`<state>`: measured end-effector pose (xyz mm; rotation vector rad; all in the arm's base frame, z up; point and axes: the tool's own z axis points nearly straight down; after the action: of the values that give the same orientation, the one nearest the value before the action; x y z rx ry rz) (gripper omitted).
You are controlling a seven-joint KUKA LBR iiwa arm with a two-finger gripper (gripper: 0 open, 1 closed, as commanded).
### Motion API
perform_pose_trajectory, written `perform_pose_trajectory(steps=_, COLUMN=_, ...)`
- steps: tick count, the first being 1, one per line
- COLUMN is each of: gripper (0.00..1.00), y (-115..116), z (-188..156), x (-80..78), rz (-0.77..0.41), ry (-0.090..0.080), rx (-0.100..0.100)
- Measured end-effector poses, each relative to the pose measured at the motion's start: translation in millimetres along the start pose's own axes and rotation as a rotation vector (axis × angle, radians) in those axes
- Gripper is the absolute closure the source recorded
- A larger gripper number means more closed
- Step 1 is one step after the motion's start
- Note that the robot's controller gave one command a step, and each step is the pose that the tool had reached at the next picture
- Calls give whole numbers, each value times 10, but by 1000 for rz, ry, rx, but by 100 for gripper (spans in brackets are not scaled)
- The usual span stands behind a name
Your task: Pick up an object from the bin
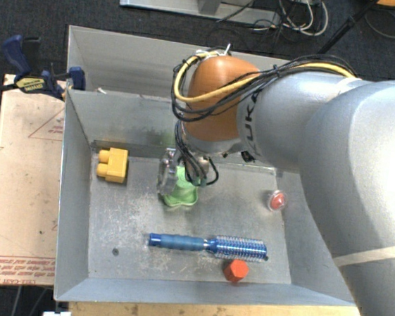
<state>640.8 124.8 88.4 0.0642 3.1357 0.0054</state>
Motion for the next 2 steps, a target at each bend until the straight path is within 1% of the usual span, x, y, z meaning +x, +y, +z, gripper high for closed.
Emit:
perform_pose_trajectory(steps=1, gripper=0, y=-6, z=5, x=3, rz=0, ry=2, rx=1)
perform_pose_trajectory(steps=2, gripper=0, y=-585, z=171, x=1021, rz=-1, ry=1, rx=3)
